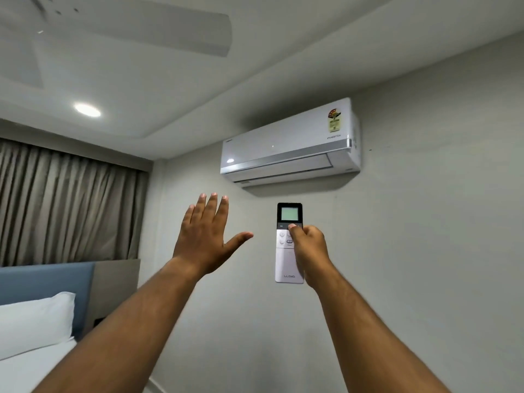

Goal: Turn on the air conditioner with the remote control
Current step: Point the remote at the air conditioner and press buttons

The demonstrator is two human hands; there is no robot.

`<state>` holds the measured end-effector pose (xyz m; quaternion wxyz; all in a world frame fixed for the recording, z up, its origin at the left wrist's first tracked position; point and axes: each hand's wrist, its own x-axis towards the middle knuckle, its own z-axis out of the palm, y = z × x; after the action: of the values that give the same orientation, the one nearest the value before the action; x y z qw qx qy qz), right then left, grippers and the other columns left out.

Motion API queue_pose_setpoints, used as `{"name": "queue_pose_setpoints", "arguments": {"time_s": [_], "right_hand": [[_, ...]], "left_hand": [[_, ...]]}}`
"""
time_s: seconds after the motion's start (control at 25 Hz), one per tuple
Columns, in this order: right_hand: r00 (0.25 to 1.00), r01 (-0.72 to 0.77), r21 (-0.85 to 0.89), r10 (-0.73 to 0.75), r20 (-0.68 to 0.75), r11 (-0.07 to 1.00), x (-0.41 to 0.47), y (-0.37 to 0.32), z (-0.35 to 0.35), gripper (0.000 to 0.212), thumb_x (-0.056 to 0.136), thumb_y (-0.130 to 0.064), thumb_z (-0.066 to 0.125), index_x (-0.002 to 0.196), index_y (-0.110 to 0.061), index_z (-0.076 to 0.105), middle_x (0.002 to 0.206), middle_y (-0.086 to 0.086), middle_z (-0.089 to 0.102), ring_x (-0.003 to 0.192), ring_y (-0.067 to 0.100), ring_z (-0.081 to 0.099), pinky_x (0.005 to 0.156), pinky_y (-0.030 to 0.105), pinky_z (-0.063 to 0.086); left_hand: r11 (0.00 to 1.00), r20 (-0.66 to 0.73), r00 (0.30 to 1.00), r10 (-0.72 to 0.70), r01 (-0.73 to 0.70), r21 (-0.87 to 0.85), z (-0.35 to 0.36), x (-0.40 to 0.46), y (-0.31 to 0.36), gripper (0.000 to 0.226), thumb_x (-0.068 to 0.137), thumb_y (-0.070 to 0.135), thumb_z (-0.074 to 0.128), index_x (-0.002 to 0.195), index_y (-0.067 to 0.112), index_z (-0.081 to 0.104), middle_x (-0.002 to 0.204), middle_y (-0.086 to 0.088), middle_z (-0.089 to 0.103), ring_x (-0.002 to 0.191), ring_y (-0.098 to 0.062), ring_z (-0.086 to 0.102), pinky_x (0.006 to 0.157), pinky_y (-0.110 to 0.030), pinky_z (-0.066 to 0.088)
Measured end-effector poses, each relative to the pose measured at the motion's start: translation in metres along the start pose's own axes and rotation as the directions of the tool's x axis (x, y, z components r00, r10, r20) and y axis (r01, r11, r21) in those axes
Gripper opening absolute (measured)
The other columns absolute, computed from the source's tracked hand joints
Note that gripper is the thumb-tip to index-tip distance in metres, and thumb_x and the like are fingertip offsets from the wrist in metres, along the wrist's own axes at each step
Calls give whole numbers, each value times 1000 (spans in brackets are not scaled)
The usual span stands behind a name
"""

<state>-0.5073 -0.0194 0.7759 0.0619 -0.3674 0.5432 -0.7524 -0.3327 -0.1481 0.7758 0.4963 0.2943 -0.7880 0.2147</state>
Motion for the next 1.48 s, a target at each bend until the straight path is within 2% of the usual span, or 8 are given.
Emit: {"name": "queue_pose_setpoints", "arguments": {"time_s": [0.08,0.2,0.36,0.6,0.88,1.48], "right_hand": [[999,8,2,-8,-33,1000,2,-1,-5,20,94,-30,53,92,-10,57,81,7,64,59,22,58,55,25,46],[997,22,-14,-23,-79,1000,8,-5,-13,19,91,-29,54,85,-11,54,77,8,62,56,24,56,55,25,46],[991,42,-37,-46,-125,998,14,-15,-22,20,87,-30,55,80,-12,49,76,8,58,59,26,53,59,32,46],[978,130,-48,-136,-156,990,20,-25,-33,21,87,-31,55,78,-13,49,72,7,59,53,23,54,52,25,44],[972,183,-38,-187,-145,982,18,-27,-31,25,91,-29,56,97,-5,60,74,5,65,53,17,57,50,22,44],[979,146,-31,-149,-137,989,16,-24,-38,26,94,-31,56,101,-7,59,82,7,68,59,19,61,55,25,46]], "left_hand": [[1000,-24,1000,12,-12,4,-3,9,9,107,74,87,0,154,16,4,164,-12,7,151,-29,-1,120,-45,2],[999,-62,997,38,-38,8,-6,16,19,107,75,86,4,154,14,6,164,-14,8,151,-31,0,121,-46,3],[997,-100,992,77,-74,29,-3,19,27,105,78,85,7,154,12,6,163,-15,7,151,-33,0,120,-46,3],[993,-114,988,105,-98,59,4,23,35,104,79,84,7,153,12,1,162,-13,0,151,-31,-4,121,-46,1],[992,-119,987,111,-104,66,4,25,38,104,78,85,8,152,12,0,160,-10,-6,150,-31,-4,121,-47,3],[993,-111,987,116,-111,49,4,23,42,107,78,86,6,153,10,3,162,-14,2,150,-31,-2,121,-47,3]]}}
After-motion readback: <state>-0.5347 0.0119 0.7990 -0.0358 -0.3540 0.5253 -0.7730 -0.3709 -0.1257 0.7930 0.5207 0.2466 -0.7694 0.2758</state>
